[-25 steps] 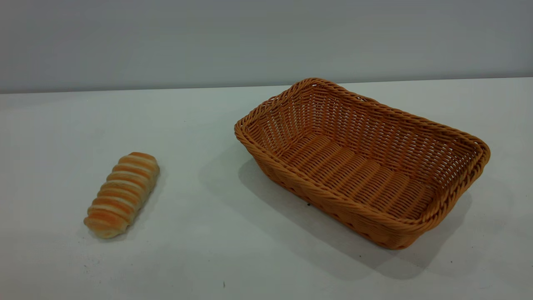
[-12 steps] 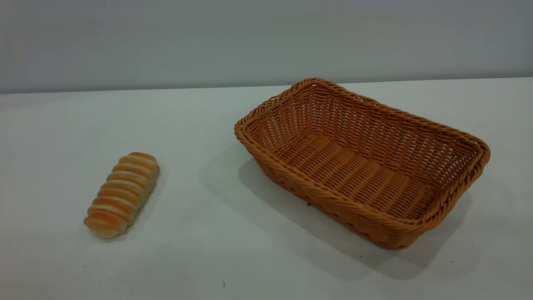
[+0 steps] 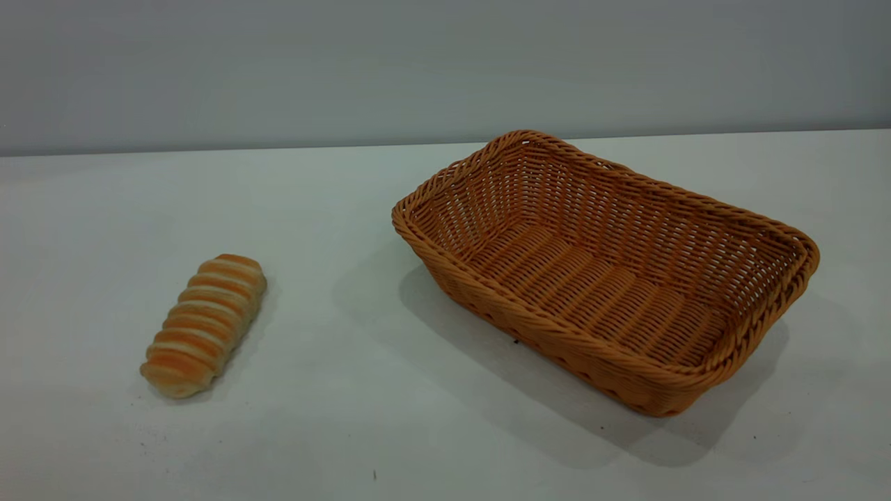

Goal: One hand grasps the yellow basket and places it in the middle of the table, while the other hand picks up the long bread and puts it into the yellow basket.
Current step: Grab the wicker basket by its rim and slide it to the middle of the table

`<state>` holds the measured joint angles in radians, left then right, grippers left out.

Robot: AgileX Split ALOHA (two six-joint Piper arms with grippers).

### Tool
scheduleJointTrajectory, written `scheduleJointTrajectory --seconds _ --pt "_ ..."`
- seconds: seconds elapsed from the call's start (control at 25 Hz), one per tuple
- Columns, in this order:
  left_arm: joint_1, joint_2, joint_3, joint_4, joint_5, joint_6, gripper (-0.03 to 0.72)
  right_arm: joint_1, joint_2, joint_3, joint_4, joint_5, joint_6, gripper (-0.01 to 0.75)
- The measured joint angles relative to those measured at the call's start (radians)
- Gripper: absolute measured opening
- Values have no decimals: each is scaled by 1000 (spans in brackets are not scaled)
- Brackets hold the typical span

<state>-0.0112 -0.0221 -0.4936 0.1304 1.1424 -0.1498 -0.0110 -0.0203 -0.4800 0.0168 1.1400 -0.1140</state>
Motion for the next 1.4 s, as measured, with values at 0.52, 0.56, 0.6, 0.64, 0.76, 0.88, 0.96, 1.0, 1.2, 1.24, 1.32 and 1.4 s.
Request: scheduleJointTrajectory --seconds 0.52,0.56,0.6,0.64,0.76,0.88,0.96,1.0,1.2,1.24,1.32,1.4 --pt "0 2 -13 -9 -94 13 490 0 20 -12 26 -51 -4 525" --pt "0 13 -13 -21 -107 14 490 0 51 -16 38 -74 -4 525" --pt "0 32 -13 -33 -120 14 490 0 104 -19 51 -100 -4 525" --pt "0 63 -13 -40 -131 14 490 0 166 -20 67 -125 -4 525" --pt "0 182 -13 -53 -178 12 490 0 360 -21 118 -216 -4 525" --pt "0 314 -13 -59 -225 -9 490 0 562 -45 163 -282 -11 525" --pt "0 399 -17 -59 -254 -20 490 0 697 -75 189 -317 -16 525" --pt "0 430 -26 -59 -264 -23 490 0 750 -86 205 -341 -16 525" --pt "0 528 -86 -59 -303 -27 490 0 1037 -114 362 -543 -19 525" --pt "0 528 -92 -57 -313 -27 490 0 1082 -115 414 -591 -20 525" --pt "0 528 -93 -43 -325 -25 490 0 1193 -119 493 -674 -38 525" --pt "0 528 -93 -36 -325 -24 490 0 1293 -119 575 -735 -81 525"
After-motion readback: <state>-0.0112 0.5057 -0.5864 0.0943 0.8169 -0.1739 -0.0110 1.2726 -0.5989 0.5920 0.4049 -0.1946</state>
